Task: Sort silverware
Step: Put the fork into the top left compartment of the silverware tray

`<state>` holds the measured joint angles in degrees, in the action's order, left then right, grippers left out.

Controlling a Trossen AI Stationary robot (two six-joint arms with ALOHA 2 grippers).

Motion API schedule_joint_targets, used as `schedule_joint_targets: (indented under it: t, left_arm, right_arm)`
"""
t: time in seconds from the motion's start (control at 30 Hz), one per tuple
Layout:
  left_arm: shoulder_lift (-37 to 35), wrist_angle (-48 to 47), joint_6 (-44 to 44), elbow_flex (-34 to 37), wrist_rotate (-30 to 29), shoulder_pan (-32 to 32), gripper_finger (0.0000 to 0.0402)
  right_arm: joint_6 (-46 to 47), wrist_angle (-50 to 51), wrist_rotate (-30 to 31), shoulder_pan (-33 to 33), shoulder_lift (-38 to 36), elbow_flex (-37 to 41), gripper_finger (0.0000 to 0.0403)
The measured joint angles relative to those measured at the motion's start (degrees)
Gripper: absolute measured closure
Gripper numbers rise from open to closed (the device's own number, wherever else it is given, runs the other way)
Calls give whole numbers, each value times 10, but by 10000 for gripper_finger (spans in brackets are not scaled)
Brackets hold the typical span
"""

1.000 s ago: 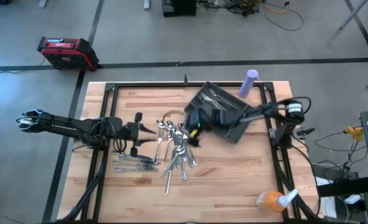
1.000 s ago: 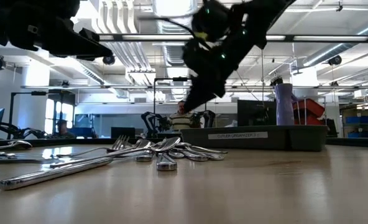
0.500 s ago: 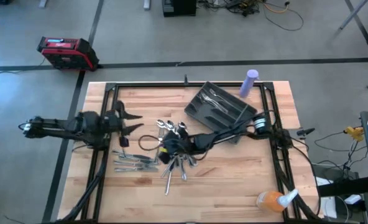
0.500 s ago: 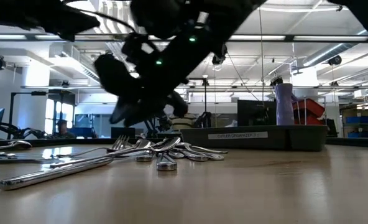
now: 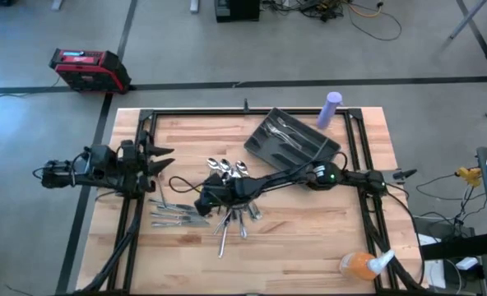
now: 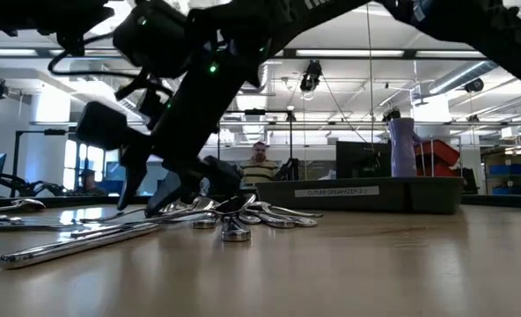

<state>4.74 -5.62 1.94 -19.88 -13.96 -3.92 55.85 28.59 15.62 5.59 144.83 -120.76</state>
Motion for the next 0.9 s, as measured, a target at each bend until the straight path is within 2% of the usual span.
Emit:
schedule_joint_targets:
  t: [0.13, 0.27, 0.43, 0.5, 0.73, 0.9]
  left_arm:
    - [-4, -13, -4, 0, 0, 0, 283]
    - [-3, -14, -6, 0, 0, 0, 283]
    - [-3, -14, -12, 0, 0, 0, 283]
    - [-4, -17, -14, 0, 2, 0, 283]
    - [-6, -27, -15, 1, 5, 0, 283]
    - [-8, -28, -10, 1, 6, 0, 283]
  right_arm:
    - [11, 17, -2, -8, 13, -18, 285]
    - [-28, 21, -8, -20, 14, -18, 303]
    - [-88, 31, -37, -39, 14, -15, 378]
    - [-120, 45, -35, -41, 14, -15, 394]
    - [-233, 72, -41, -41, -12, -15, 400]
    - [-296, 78, -41, -41, -65, -17, 402]
